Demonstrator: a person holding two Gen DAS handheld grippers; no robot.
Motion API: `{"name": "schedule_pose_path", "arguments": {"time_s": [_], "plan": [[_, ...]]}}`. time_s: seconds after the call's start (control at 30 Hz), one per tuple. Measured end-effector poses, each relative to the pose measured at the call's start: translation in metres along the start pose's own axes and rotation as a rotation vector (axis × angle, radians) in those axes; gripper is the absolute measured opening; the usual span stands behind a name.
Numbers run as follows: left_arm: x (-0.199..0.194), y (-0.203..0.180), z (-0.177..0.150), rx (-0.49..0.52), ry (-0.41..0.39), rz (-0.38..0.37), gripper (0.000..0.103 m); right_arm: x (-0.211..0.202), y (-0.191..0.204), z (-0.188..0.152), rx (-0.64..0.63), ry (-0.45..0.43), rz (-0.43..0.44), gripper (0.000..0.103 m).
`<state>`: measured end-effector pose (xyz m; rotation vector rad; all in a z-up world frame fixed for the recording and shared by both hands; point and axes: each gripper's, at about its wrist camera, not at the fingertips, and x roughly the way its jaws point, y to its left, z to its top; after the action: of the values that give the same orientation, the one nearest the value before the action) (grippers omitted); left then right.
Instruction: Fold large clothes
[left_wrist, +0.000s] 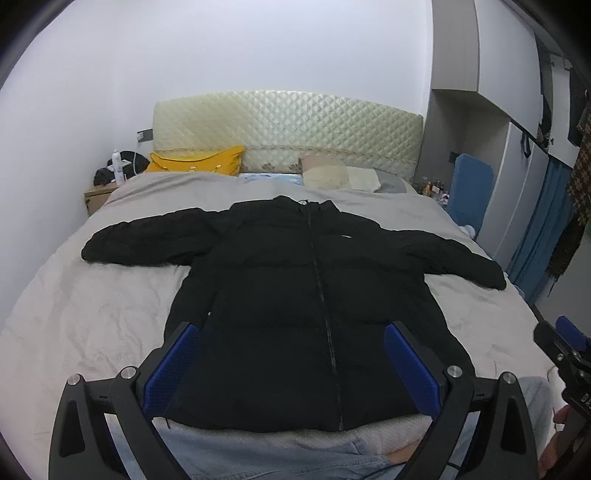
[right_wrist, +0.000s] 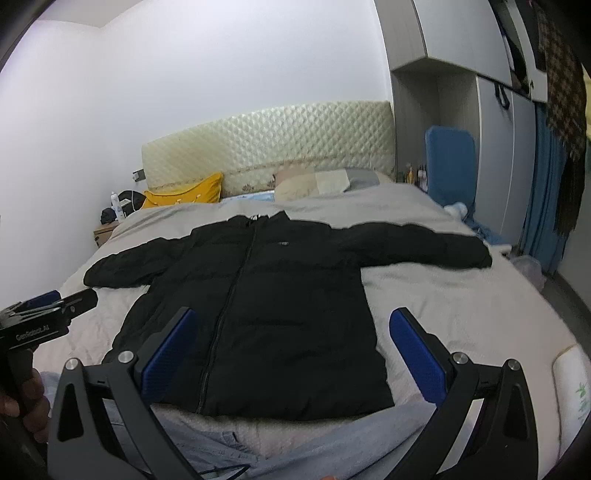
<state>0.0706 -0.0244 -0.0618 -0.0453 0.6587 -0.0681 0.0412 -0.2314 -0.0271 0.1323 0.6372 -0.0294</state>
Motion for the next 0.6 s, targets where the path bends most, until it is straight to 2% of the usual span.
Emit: {"name": "schedule_pose_path", "arguments": {"time_s": [0.3, 0.6], "plan": [[0.003, -0.006, -0.004, 0.019, 0.014, 0.007, 0.101, 0.007, -0.004, -0.014, 0.006, 0.034, -0.012, 0.103], [0.01, -0.006, -0.005, 0.027, 0.039, -0.001, 0.101, 0.008, -0.005, -0.011, 0.0, 0.038, -0.012, 0.103]]}}
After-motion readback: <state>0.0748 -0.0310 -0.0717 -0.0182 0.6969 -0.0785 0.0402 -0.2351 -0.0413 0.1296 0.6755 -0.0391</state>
